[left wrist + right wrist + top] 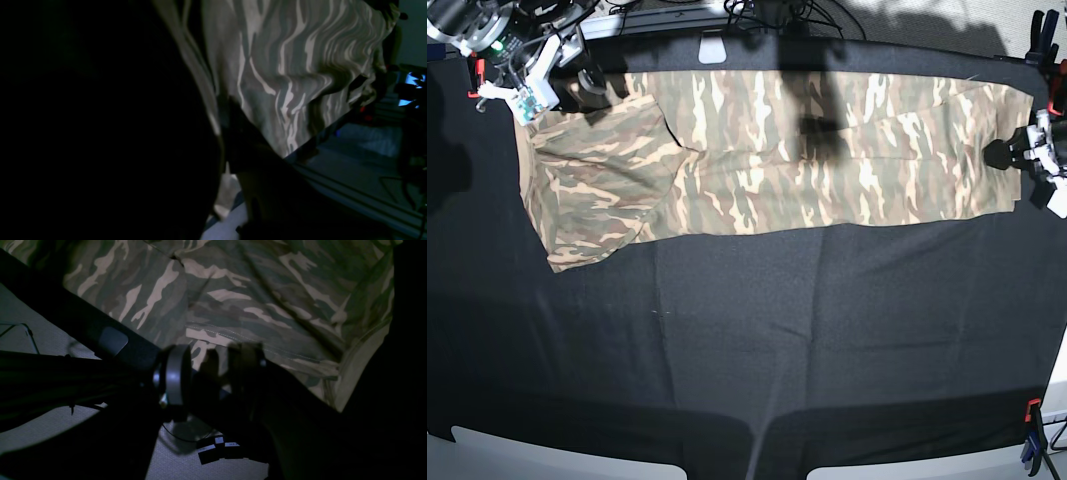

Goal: Layout the t-shirt on the table in an organized manner, then fold the t-shirt properly
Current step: 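Pull the strip ends apart with both grippers to straighten it, then fold the strip end with the left gripper toward the right gripper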

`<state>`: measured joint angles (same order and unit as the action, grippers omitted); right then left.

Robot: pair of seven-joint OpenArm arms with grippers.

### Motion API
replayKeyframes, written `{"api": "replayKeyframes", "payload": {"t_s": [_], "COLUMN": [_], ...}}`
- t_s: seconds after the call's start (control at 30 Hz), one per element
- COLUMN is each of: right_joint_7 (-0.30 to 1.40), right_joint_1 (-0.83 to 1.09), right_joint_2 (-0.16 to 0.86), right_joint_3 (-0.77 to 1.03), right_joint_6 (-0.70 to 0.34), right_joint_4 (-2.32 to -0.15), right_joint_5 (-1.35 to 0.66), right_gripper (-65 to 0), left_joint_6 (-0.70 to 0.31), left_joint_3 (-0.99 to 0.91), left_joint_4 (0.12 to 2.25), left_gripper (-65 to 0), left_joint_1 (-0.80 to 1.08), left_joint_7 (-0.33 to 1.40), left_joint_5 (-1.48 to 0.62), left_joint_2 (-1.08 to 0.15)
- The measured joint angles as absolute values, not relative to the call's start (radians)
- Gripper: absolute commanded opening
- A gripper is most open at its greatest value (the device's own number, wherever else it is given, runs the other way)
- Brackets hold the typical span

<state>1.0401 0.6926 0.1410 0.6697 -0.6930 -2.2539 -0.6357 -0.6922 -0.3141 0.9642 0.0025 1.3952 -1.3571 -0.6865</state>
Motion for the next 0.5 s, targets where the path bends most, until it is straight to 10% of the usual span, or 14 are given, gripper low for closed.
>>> {"api": "replayKeyframes", "payload": {"t_s": [0.5], "right_joint_7": [1.027], "right_joint_1": [0.643], "right_joint_2": [0.141], "right_joint_3": [0.67], "right_joint_6": [-0.693], "right_joint_4": [-2.254], "right_joint_5": [-0.741], "right_gripper": [-41.1], "left_joint_6": [-0.67], "left_joint_3": [-0.314], "left_joint_4": [1.145], "left_gripper": [-65.0], "left_joint_1": [-0.003], "left_joint_7": [1.401], "left_joint_5": [-1.369], "left_joint_2": [-0.705]}}
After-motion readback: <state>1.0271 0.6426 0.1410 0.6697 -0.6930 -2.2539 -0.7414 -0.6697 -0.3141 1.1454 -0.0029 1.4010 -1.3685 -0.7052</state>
